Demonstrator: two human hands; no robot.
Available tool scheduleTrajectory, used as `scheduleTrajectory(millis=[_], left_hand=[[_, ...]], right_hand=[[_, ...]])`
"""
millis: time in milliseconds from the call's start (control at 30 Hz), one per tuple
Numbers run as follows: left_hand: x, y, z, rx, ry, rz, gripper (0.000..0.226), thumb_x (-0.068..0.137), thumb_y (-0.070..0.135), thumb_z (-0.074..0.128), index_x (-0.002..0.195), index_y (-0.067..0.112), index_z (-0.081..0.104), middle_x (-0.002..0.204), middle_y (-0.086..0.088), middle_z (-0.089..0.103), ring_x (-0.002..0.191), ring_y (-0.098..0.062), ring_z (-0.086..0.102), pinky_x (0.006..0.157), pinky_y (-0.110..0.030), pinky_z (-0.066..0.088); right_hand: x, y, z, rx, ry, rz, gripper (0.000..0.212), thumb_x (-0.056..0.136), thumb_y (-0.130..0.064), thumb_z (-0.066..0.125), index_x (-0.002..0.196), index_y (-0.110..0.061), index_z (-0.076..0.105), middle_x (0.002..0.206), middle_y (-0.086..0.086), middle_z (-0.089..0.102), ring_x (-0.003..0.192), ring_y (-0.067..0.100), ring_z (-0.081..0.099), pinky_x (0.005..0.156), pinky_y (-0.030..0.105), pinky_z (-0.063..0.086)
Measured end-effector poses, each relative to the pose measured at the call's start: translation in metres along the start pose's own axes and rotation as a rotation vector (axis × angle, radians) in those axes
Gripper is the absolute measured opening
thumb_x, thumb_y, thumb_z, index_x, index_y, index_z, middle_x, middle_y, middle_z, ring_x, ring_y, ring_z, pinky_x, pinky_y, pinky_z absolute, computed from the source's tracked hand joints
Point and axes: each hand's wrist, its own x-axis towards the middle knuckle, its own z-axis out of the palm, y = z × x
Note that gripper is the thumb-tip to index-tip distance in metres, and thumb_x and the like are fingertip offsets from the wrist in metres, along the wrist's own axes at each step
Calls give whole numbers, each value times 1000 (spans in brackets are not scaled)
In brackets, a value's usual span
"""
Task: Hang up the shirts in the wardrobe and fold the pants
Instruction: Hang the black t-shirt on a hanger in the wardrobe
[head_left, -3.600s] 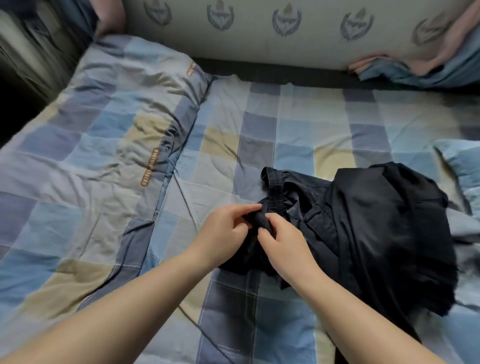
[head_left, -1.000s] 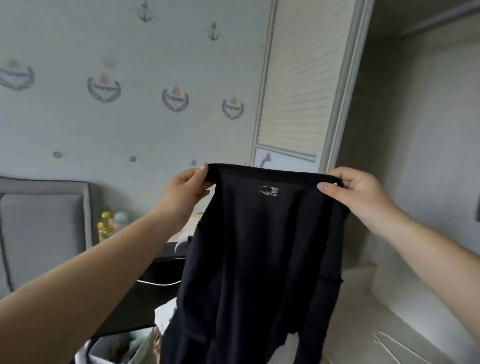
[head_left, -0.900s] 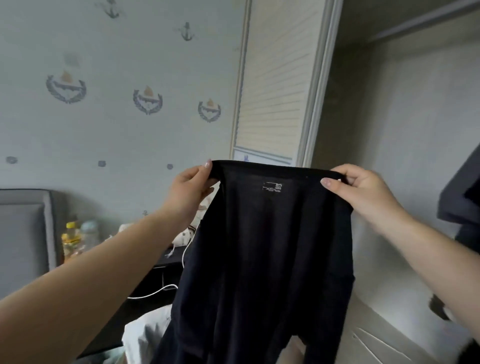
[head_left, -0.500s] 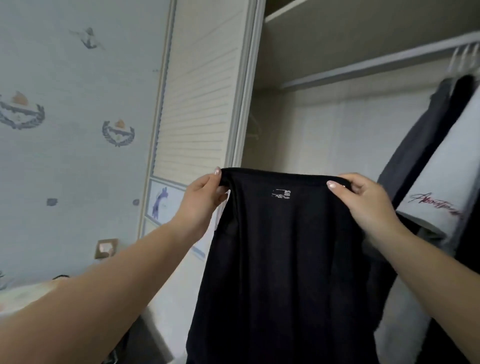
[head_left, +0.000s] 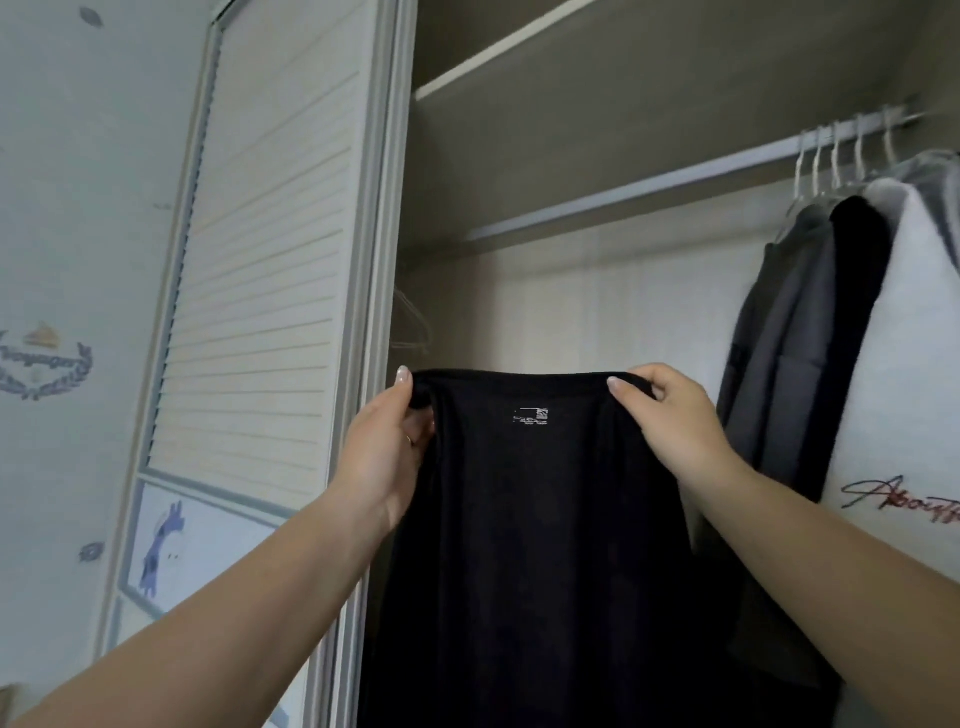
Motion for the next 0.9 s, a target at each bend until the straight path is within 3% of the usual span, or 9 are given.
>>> scheduleTrajectory(millis=[233, 333, 467, 600, 667, 733, 767, 833, 900], left_hand=[[59, 5, -2, 92, -39, 90, 36, 98, 41, 46, 106, 13, 68, 100, -7, 74, 89, -15, 72, 58, -21, 55], [87, 6, -5, 239, -23, 202, 38, 100, 37, 44, 103, 9, 70, 99, -9, 74, 93, -16, 71, 62, -18, 55], [116, 8, -9, 544, 64, 429, 38, 99, 32, 45, 82, 22, 78, 80, 1, 75, 82, -8, 71, 70, -13, 53], [140, 10, -16, 821, 148, 528, 37, 96, 39, 49, 90, 12, 73, 90, -12, 73, 91, -24, 70, 87, -34, 53], [151, 12, -19, 989, 239, 625, 39, 94, 43, 50, 87, 11, 70, 86, -17, 69, 81, -25, 69, 74, -25, 52], [160, 16, -21, 1199, 332, 786, 32, 94, 41, 50, 76, 22, 69, 68, 1, 67, 62, -4, 62, 54, -8, 43], [163, 19, -22, 1294, 347, 860, 29, 94, 38, 50, 72, 27, 67, 63, 10, 64, 61, 1, 59, 52, -6, 40], [170, 26, -21, 1499, 321, 972, 27, 94, 35, 48, 72, 28, 63, 65, 14, 61, 70, 2, 58, 61, -8, 39], [179, 32, -21, 1773, 269, 1026, 31, 94, 40, 42, 73, 24, 60, 70, 13, 59, 75, -2, 57, 89, -22, 40]], right_hand=[[89, 38, 69, 97, -45, -9, 8, 84, -25, 66, 79, -18, 64, 81, -1, 69, 79, 15, 64, 69, 27, 48], [126, 55, 106, 140, -104, -63, 11, 84, -29, 68, 77, -21, 65, 86, -13, 66, 88, 5, 60, 70, 17, 42], [161, 73, 150, 160, -140, -113, 17, 85, -35, 67, 76, -21, 64, 76, -18, 62, 73, -8, 54, 58, 7, 37], [186, 82, 186, 184, -142, -207, 20, 85, -31, 68, 75, -14, 63, 65, -9, 60, 60, -4, 52, 50, 5, 37], [198, 84, 202, 147, -131, -235, 28, 86, -38, 65, 72, -15, 63, 62, -6, 58, 60, 5, 53, 54, 13, 38], [211, 86, 220, 126, -118, -251, 41, 87, -47, 59, 68, -10, 60, 56, -2, 54, 62, 17, 54, 59, 29, 41], [219, 85, 230, 143, -112, -258, 45, 88, -48, 56, 69, -7, 59, 55, 0, 52, 62, 19, 53, 58, 31, 41], [230, 83, 249, 149, -106, -271, 48, 87, -52, 53, 73, -8, 62, 57, 3, 57, 64, 20, 56, 56, 30, 40], [240, 81, 268, 158, -125, -278, 47, 86, -55, 53, 70, -12, 62, 59, 1, 58, 67, 21, 58, 55, 29, 39]])
